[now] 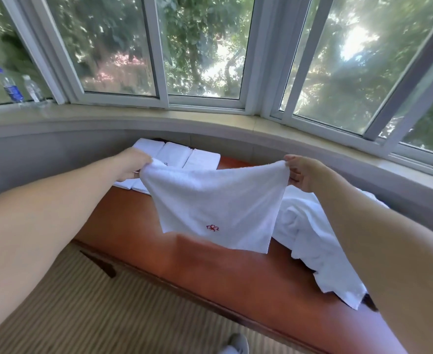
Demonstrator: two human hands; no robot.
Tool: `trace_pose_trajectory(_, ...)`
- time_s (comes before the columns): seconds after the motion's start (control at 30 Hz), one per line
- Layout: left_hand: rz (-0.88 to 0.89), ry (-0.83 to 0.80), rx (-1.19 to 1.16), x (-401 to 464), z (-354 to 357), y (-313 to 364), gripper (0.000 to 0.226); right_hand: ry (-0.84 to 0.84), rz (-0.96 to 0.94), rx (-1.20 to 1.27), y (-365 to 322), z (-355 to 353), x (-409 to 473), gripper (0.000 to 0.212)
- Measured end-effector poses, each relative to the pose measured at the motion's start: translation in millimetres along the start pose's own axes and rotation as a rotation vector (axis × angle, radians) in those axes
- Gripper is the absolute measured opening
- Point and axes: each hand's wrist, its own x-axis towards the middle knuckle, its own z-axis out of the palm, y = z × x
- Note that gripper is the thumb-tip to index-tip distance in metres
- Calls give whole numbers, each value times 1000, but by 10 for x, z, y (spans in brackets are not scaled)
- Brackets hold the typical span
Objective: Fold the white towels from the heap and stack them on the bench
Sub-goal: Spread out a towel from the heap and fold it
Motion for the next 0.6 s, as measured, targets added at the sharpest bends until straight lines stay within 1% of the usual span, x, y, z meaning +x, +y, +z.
trace_pose_trajectory(0.1,-8,-41,-38,-10,-24,-52,15,68,-65,83,77,12,-6,31)
trace_pose_trajectory(0.17,-44,-58,-101,-7,-48,-85,7,72,-97,68,109,1,-15,34)
trace_pose_trajectory(0.23,-67,-98,-102,-10,-81,-93,16,67,-129,37,123,-14,-45,31)
trace_pose_trajectory(0.33,-51,-174,0,-23,-121,-56,32,93,-162,68,118,-47,-96,22)
trace_pose_trajectory(0.4,-7,-195,148,-28,-123,-36,41,74,-169,69,130,-73,-100,24)
trace_pose_trajectory(0.47,82,-152,377,-22,-106,-40,51,50,-202,-28,152,-96,-100,32)
trace_pose_trajectory(0.53,193,-103,634,-4,-89,-68,51,83,-298,-322,182,-108,-115,38)
trace_pose_trajectory(0.6,279,-72,826,6,-66,-88,35,127,-411,-585,215,-93,-135,39)
